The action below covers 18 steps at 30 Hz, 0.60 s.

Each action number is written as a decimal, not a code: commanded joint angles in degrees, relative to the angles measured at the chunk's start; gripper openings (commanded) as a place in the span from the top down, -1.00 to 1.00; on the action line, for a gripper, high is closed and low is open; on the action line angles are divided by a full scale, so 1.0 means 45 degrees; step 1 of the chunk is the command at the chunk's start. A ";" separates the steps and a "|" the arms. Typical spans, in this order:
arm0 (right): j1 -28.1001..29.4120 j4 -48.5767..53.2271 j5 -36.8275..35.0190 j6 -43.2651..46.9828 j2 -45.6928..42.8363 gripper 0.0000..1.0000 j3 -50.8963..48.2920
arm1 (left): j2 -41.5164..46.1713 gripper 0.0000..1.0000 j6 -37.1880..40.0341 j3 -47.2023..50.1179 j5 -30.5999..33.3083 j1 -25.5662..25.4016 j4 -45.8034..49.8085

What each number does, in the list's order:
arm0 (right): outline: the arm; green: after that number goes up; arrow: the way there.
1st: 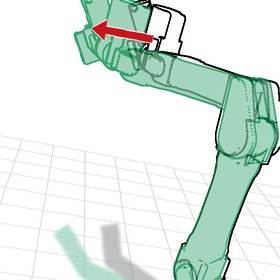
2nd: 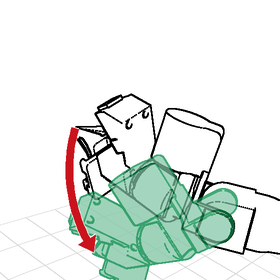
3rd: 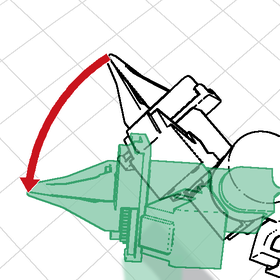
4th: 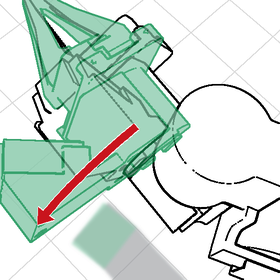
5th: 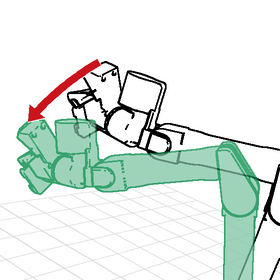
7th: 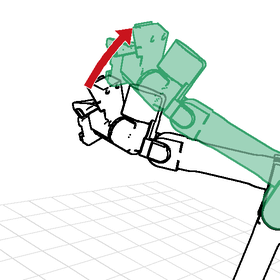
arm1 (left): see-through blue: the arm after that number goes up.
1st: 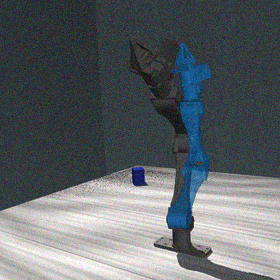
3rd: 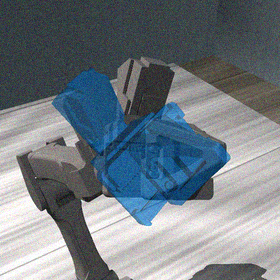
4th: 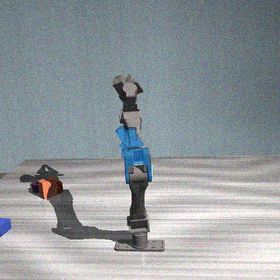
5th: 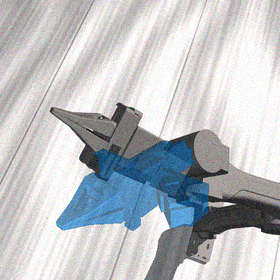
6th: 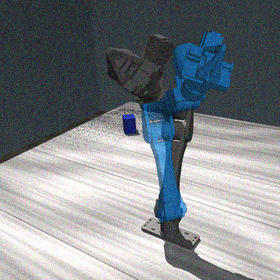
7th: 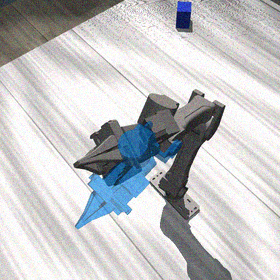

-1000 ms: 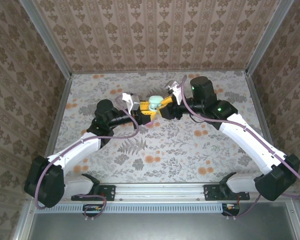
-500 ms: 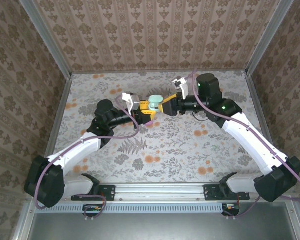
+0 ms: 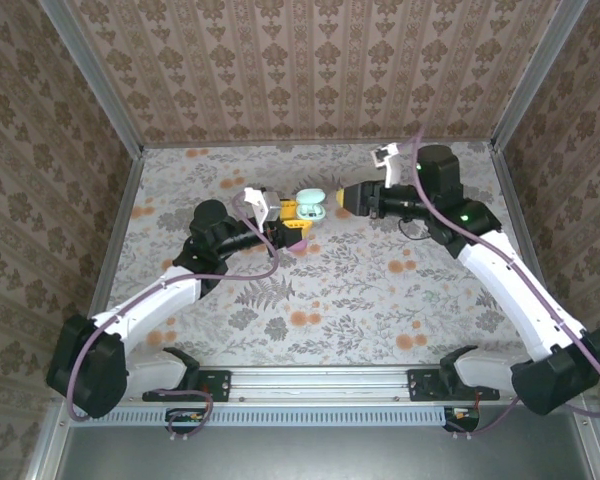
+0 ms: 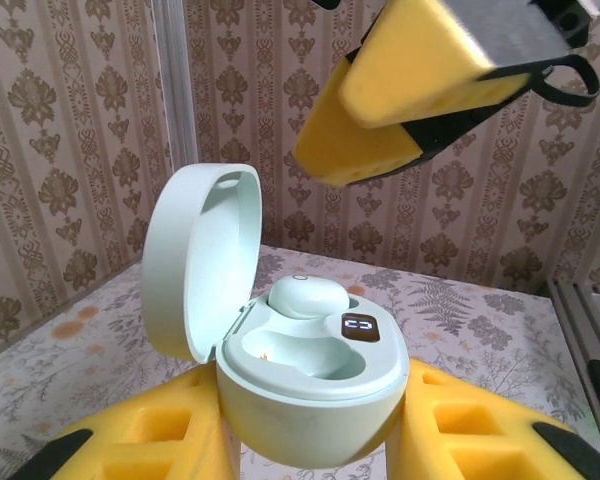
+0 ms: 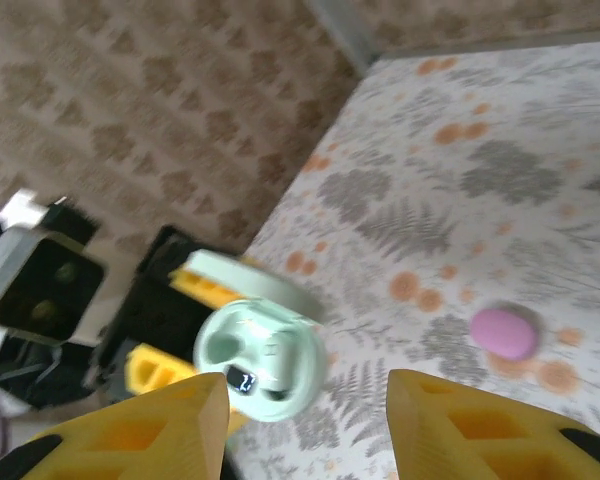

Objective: Insert wireless bluetooth earbuds into charging case

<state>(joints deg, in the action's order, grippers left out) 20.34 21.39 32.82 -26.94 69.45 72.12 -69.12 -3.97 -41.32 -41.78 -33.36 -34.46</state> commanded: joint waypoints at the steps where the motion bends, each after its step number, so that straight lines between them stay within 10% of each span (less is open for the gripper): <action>1: -0.0608 0.1884 -0.2918 -0.1233 -0.0883 0.06 -0.0712 | 0.0399 0.29 0.0389 0.0048 0.0329 -0.0066 0.0021; 6: -0.2378 0.4512 -0.6405 -0.3779 -0.1883 0.04 -0.3603 | 0.0409 0.29 0.0294 0.0083 0.0408 -0.0086 -0.0096; 18: -0.5846 0.3110 -0.5351 -0.5164 -0.2451 0.00 -0.9007 | 0.0536 0.29 0.0205 0.0086 0.0431 -0.0087 -0.0092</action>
<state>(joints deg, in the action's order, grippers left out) -4.25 37.76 7.92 -48.34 59.33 32.51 -68.07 -3.57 -41.12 -39.99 -33.39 -34.06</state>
